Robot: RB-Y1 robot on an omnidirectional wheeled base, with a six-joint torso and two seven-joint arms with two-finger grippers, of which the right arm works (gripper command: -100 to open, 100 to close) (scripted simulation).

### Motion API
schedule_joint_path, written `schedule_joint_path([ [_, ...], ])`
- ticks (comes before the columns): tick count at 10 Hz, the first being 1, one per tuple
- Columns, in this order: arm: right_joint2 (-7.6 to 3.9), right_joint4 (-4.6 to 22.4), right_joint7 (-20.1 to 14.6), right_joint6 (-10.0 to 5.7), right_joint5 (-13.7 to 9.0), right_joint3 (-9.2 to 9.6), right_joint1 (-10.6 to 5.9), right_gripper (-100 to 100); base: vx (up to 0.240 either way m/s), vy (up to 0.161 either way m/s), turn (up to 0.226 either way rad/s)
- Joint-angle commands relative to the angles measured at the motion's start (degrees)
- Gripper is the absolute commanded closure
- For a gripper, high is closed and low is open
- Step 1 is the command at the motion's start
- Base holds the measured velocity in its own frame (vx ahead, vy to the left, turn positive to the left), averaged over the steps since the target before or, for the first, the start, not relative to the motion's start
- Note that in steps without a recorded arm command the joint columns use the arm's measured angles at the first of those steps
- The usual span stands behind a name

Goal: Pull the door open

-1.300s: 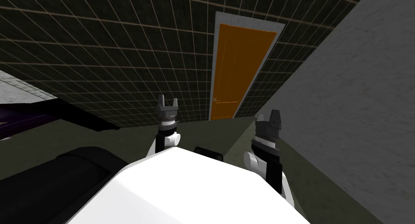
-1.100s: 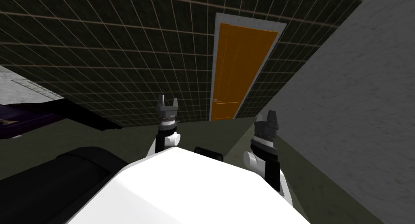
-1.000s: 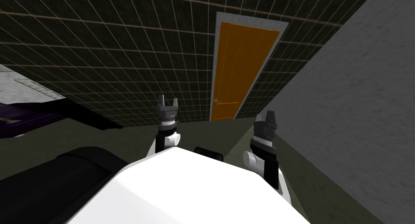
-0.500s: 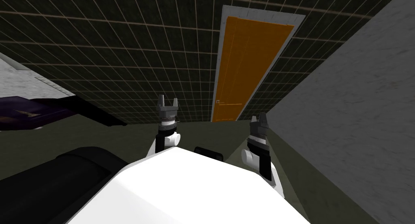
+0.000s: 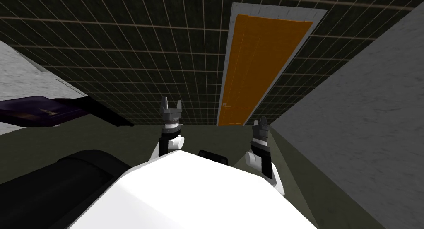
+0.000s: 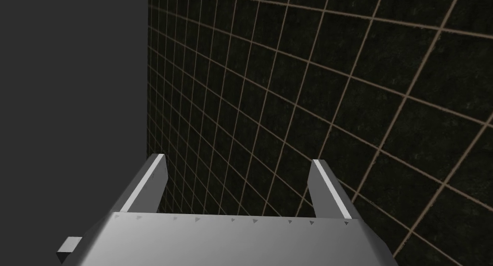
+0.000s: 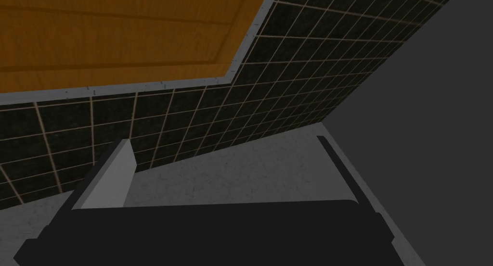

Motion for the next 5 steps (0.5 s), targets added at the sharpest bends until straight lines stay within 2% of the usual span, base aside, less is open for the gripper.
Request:
schedule_joint_path([
  [1,-0.55,2.86,-0.45,-0.86,-0.30,-0.35,-1.12,-100,0.092,-0.013,0.110],
  [2,-0.55,3.38,-0.45,-0.86,-0.30,-0.35,-1.12,-100,0.061,-0.013,0.032],
  [3,-0.86,5.48,-0.69,-1.38,-0.47,-0.56,-1.89,-100,0.054,-0.006,0.075],
  [5,-1.47,8.93,-1.20,-2.49,-0.83,-0.99,-3.51,-100,0.072,-0.011,0.143],
])
